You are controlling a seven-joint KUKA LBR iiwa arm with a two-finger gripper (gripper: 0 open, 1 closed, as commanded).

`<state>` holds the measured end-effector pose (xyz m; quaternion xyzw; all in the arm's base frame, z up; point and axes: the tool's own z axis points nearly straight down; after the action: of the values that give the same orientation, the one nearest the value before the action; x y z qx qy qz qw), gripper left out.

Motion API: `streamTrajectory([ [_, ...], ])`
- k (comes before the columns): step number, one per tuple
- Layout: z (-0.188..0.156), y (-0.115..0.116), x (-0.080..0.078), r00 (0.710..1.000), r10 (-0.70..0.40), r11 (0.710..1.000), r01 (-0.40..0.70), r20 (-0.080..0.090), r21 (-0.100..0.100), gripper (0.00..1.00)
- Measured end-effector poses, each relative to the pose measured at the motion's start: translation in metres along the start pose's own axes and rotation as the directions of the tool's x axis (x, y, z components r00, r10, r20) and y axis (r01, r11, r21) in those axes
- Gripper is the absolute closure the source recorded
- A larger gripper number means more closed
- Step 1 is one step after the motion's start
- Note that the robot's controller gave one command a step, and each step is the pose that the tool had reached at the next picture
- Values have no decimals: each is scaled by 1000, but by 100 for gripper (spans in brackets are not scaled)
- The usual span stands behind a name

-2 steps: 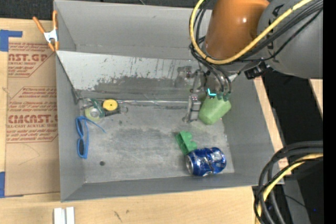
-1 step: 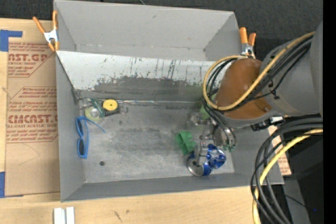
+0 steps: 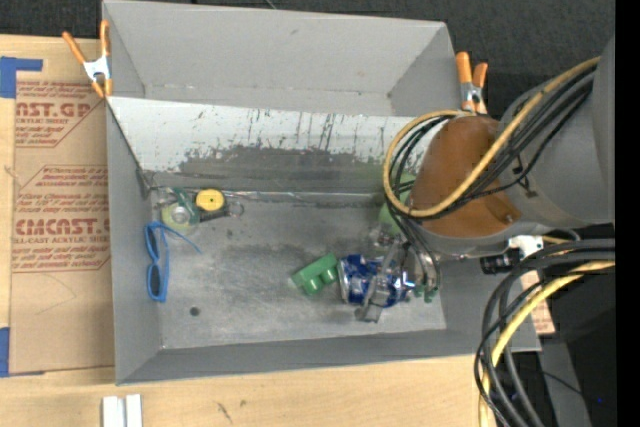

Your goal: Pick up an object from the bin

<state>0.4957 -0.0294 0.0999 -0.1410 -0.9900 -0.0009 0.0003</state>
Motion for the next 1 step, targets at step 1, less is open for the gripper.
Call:
streamTrajectory([
  [1,1,-24,9,949,316,949,-316,-1,2,0],
])
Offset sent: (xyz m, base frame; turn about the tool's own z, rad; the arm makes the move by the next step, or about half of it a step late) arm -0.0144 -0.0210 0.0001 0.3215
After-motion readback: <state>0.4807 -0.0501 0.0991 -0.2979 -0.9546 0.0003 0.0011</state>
